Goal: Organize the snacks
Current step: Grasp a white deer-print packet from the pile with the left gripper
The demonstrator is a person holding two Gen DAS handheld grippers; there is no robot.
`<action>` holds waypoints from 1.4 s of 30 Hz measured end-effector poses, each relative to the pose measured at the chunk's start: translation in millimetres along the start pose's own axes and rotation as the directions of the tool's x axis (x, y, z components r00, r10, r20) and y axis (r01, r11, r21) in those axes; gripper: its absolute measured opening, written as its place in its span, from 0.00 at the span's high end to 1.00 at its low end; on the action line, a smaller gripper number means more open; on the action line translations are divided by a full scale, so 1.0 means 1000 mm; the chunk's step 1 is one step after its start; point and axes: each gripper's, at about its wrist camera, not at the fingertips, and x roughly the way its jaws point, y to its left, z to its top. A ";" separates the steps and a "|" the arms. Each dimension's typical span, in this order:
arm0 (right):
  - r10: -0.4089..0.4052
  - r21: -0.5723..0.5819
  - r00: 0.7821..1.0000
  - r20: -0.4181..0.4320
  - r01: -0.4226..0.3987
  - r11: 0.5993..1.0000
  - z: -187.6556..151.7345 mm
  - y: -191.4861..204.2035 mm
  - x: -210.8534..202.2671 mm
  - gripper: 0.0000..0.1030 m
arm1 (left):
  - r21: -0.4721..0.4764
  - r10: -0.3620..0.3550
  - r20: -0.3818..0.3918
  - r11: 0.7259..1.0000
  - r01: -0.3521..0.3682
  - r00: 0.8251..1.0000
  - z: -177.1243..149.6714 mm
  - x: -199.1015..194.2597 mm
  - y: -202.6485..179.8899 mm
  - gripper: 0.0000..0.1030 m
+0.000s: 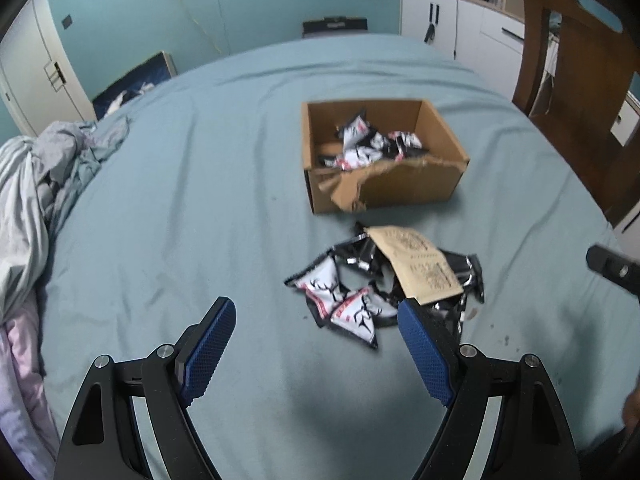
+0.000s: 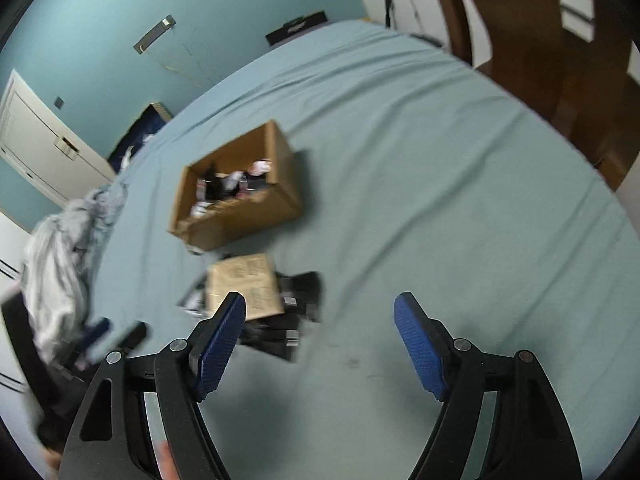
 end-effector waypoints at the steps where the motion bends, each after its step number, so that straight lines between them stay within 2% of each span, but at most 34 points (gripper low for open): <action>1: -0.038 -0.019 0.999 0.005 0.038 0.999 -0.002 0.001 0.003 0.26 | 0.002 -0.004 -0.011 1.000 0.004 1.000 -0.001 0.004 0.000 0.18; 3: -0.198 -0.065 0.980 -0.003 0.197 0.978 -0.007 0.007 0.024 0.26 | 0.014 -0.007 -0.031 1.000 0.007 1.000 -0.002 0.012 -0.003 0.18; 5: -0.246 -0.103 0.969 -0.025 0.242 0.965 -0.009 0.017 0.041 0.26 | 0.029 0.004 -0.044 1.000 -0.002 0.999 -0.002 0.017 -0.005 0.18; 9: -0.191 -0.149 0.978 -0.085 0.177 0.973 -0.003 0.042 0.066 0.26 | 0.021 0.005 -0.033 1.000 -0.004 0.999 0.001 0.018 -0.002 0.18; 13: -0.153 -0.262 0.981 -0.116 0.118 0.958 -0.007 0.072 0.081 0.26 | 0.024 0.010 -0.068 1.000 -0.009 0.998 0.001 0.032 -0.002 0.18; 17: -0.120 -0.300 0.984 -0.128 0.076 0.951 -0.010 0.075 0.088 0.26 | 0.029 -0.006 -0.108 1.000 0.009 0.994 0.000 0.049 -0.007 0.18; 22: -0.117 -0.291 0.980 -0.158 0.067 0.954 -0.011 0.069 0.097 0.26 | 0.040 -0.021 -0.187 0.999 0.028 0.982 -0.003 0.080 -0.016 0.18; 30: -0.114 -0.271 0.977 -0.178 0.063 0.961 -0.007 0.059 0.101 0.26 | -0.030 -0.076 -0.270 0.997 0.070 0.960 -0.007 0.113 -0.010 0.20; 33: -0.120 -0.274 0.976 -0.183 0.067 0.959 -0.008 0.059 0.104 0.26 | -0.066 -0.100 -0.272 0.994 0.085 0.957 -0.006 0.116 -0.005 0.29; 35: -0.121 -0.273 0.975 -0.188 0.067 0.960 -0.009 0.058 0.105 0.26 | -0.106 -0.141 -0.270 0.988 0.116 0.953 -0.005 0.116 0.000 0.41; 36: -0.121 -0.270 0.974 -0.190 0.066 0.960 -0.009 0.057 0.107 0.26 | -0.119 -0.152 -0.269 0.985 0.124 0.951 -0.004 0.115 0.002 0.42; 40: -0.118 -0.254 0.972 -0.204 0.064 0.965 -0.010 0.053 0.111 0.26 | -0.125 -0.164 -0.252 0.983 0.136 0.954 -0.002 0.110 0.004 0.40; 42: -0.115 -0.243 0.970 -0.213 0.061 0.968 -0.011 0.051 0.113 0.26 | -0.117 -0.166 -0.241 0.983 0.141 0.956 -0.002 0.108 0.002 0.32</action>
